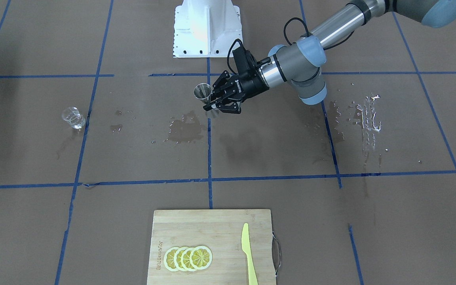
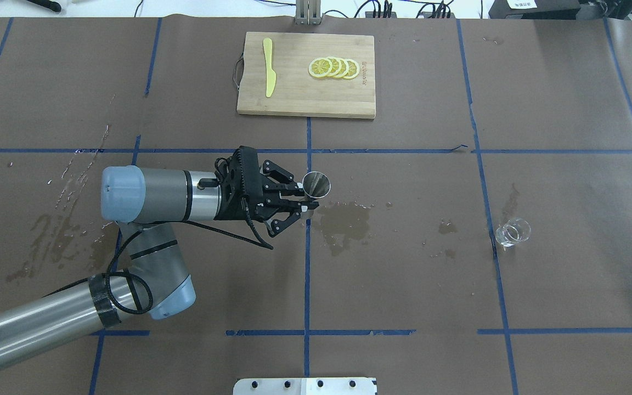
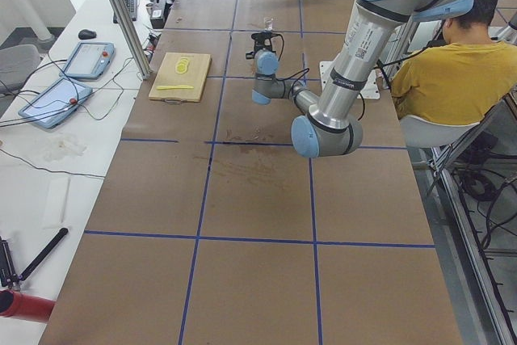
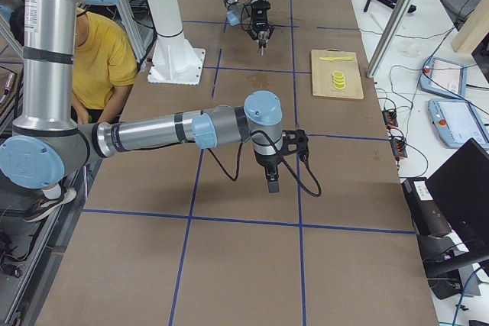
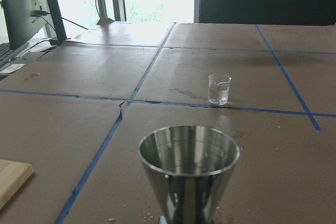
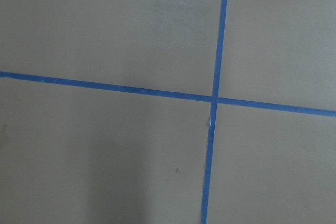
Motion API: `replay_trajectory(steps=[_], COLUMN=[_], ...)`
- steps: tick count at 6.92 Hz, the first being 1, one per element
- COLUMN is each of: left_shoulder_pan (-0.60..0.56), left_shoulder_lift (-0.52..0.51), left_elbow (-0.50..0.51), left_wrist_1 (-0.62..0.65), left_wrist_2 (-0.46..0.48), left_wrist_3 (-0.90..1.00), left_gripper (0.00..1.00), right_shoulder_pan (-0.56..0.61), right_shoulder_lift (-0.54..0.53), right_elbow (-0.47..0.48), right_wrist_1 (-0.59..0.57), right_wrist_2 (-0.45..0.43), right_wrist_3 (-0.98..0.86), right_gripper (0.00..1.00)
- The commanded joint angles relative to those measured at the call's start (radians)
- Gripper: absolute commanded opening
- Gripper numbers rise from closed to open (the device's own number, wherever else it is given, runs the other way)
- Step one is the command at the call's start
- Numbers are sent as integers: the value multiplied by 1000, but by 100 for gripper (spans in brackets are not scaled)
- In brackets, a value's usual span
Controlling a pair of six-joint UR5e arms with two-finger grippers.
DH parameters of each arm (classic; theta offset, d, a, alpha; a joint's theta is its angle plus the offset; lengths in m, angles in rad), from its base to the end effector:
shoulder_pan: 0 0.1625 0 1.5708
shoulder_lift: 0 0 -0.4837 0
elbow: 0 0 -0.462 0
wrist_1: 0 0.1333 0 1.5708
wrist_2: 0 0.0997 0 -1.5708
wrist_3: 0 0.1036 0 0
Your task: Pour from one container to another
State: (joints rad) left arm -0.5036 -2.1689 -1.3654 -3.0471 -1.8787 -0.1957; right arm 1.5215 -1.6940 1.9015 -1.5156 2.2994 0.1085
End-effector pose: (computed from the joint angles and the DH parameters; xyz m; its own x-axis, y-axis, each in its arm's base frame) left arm 0.6202 -0.4581 0.2611 0.1522 0.9834 -0.0985 0.2925 0.0504 0.9549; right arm 0.0392 -0.5115 0.5961 0.7375 -0.1038 0.6673 -0.0325 0.9815 0.1885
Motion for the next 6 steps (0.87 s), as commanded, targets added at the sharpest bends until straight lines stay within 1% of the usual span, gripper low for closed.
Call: replay_trajectory(steps=[1, 2, 3, 4, 5, 6], left_shoulder_pan=[10, 10, 11, 11, 11, 11], left_shoulder_lift=[-9, -8, -8, -6, -5, -5], left_elbow=[0, 0, 0, 0, 0, 0], left_wrist_1=[13, 13, 13, 13, 13, 13], left_wrist_2=[13, 15, 16, 16, 16, 16], left_wrist_3=[-1, 1, 1, -1, -1, -1], left_gripper=[0, 0, 0, 0, 0, 0], right_shoulder_pan=[0, -7, -36, -97, -162, -247], right_shoulder_lift=[14, 17, 14, 14, 11, 5], right_elbow=[23, 37, 41, 45, 47, 48], right_wrist_1=[14, 93, 212, 307, 425, 540], right_wrist_2=[-2, 2, 12, -7, -56, -134], right_wrist_3=[99, 214, 325, 474, 629, 774], right_gripper=[100, 100, 100, 100, 100, 100])
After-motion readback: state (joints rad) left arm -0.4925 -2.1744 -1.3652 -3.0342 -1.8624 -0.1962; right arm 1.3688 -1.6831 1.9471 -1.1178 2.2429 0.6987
